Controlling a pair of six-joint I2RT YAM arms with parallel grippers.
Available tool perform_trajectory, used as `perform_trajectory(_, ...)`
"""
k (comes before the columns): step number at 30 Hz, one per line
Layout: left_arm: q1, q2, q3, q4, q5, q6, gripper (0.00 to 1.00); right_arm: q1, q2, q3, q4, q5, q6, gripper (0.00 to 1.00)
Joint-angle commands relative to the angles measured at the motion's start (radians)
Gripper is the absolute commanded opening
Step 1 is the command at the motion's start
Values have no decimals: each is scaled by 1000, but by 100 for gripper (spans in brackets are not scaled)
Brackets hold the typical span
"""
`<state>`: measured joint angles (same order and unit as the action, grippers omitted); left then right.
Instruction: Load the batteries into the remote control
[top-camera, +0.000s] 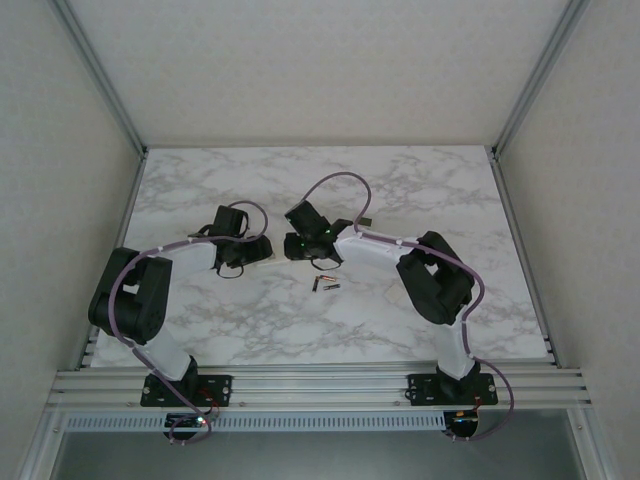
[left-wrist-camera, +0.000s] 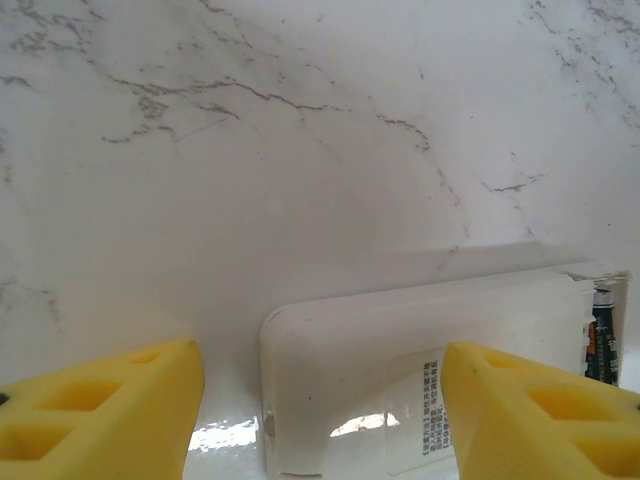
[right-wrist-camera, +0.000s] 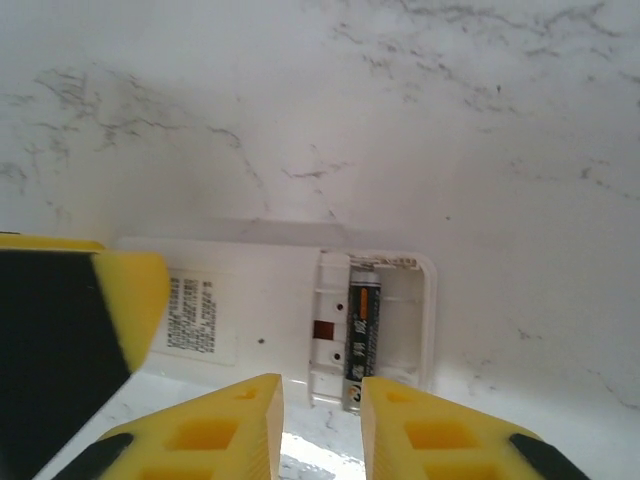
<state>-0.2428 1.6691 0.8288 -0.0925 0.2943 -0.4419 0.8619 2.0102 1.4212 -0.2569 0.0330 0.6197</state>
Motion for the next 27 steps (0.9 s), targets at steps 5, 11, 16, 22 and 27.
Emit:
perform_trajectory(5,-18,10,13,6,6,-1,65,-2,28,48,-64,57,-27,15)
perform_trajectory(11,-19,11,21,1,3,0,64,-3,94,77,-77,69,-35,12)
perform_trajectory(16,-20,13,19,4,1,1,64,-2,161,110,-115,84,-32,10)
perform_trajectory(22,-22,18,15,4,1,1,64,2,203,119,-127,45,-21,7)
perform_trajectory(27,-23,5,14,2,-11,-1,64,2,115,118,-164,49,-24,8)
